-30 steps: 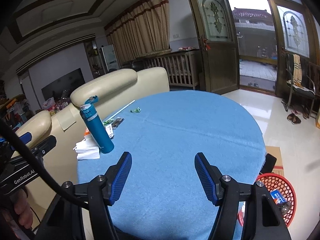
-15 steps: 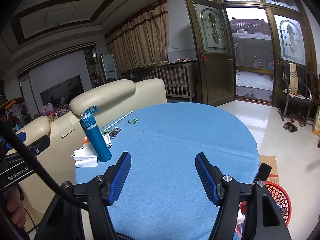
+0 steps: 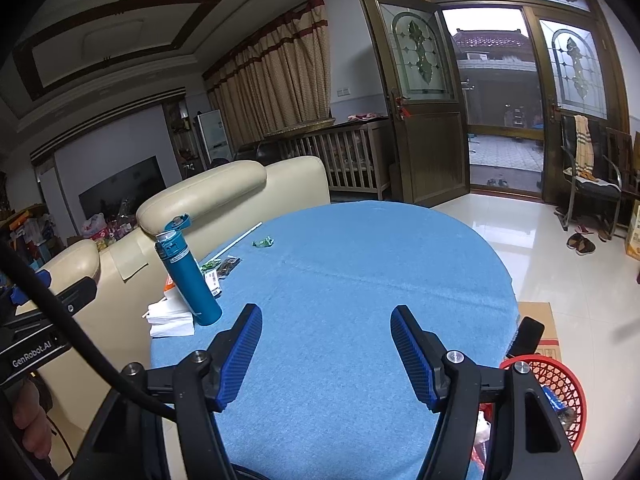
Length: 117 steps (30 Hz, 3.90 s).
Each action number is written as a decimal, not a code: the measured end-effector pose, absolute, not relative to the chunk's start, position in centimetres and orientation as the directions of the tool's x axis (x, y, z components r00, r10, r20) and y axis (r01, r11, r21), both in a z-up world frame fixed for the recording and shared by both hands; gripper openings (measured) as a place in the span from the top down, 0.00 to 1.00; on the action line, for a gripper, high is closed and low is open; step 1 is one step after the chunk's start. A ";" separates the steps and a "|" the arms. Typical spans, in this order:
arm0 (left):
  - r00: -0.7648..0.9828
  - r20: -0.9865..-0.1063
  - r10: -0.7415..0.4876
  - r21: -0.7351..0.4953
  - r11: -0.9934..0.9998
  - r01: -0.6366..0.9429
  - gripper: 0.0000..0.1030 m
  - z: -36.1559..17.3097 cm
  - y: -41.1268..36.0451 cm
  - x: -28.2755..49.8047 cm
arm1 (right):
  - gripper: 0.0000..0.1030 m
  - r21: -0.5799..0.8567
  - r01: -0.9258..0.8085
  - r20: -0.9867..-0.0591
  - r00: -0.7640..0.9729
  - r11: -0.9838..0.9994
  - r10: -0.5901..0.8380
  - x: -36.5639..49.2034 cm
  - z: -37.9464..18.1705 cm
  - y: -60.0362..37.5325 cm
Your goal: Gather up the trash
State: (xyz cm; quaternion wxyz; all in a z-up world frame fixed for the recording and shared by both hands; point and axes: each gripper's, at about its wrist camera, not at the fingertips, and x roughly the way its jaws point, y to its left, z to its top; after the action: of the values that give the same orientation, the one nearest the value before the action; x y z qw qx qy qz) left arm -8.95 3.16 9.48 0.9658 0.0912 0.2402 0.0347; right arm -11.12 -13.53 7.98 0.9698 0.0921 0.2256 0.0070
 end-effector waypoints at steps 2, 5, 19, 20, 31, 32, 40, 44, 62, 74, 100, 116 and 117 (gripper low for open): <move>0.881 -0.460 0.110 0.193 0.981 -0.022 0.12 9.4 3.2 -8.9 | 0.32 0.180 0.030 -0.436 0.898 0.983 0.053 -11.2 7.9 -13.6; 0.880 -0.463 0.108 0.194 0.981 -0.019 0.12 9.3 3.2 -8.9 | 0.32 0.179 0.031 -0.436 0.899 0.983 0.051 -11.1 7.9 -13.4; 0.879 -0.464 0.105 0.197 0.980 -0.013 0.12 9.1 3.1 -9.0 | 0.32 0.182 0.031 -0.440 0.896 0.983 0.053 -11.0 7.8 -13.5; 0.880 -0.463 0.107 0.198 0.980 -0.014 0.12 9.1 3.1 -9.0 | 0.31 0.183 0.031 -0.440 0.896 0.983 0.053 -11.1 7.8 -13.5; 0.875 -0.472 0.106 0.198 0.980 -0.012 0.12 9.0 3.2 -9.0 | 0.31 0.189 0.037 -0.447 0.893 0.981 0.052 -11.0 7.7 -13.8; 0.875 -0.472 0.106 0.199 0.980 -0.012 0.12 8.9 3.2 -9.0 | 0.31 0.188 0.037 -0.447 0.893 0.981 0.052 -10.9 7.7 -13.8; 0.873 -0.476 0.105 0.200 0.980 -0.009 0.12 8.9 3.1 -8.9 | 0.31 0.185 0.037 -0.455 0.889 0.982 0.052 -10.9 7.5 -13.8; 0.872 -0.479 0.105 0.201 0.980 -0.008 0.12 8.8 3.2 -8.8 | 0.31 0.184 0.040 -0.464 0.884 0.982 0.051 -10.8 7.2 -13.8; 0.869 -0.485 0.100 0.200 0.980 -0.001 0.12 8.9 3.0 -8.8 | 0.31 0.188 0.043 -0.470 0.881 0.981 0.052 -10.7 7.1 -13.7; 0.867 -0.489 0.096 0.198 0.980 0.003 0.12 8.8 3.0 -8.6 | 0.31 0.190 0.046 -0.471 0.881 0.981 0.050 -10.5 7.0 -13.8; 0.861 -0.500 0.096 0.196 0.981 0.005 0.12 8.3 3.0 -8.4 | 0.31 0.190 0.053 -0.477 0.878 0.980 0.045 -10.4 6.9 -13.8; 0.852 -0.515 0.094 0.194 0.981 0.009 0.12 8.1 2.9 -8.2 | 0.31 0.189 0.057 -0.492 0.869 0.980 0.044 -10.0 6.0 -13.7; 0.852 -0.515 0.094 0.194 0.981 0.009 0.12 8.1 2.9 -8.3 | 0.31 0.189 0.057 -0.493 0.869 0.980 0.044 -10.0 6.0 -13.7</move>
State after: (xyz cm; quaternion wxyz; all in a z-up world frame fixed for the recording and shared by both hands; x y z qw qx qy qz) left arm -8.27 2.86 8.15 0.9576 0.0948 0.2710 0.0223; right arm -10.01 -13.69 6.01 0.9616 0.0992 0.2557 -0.0033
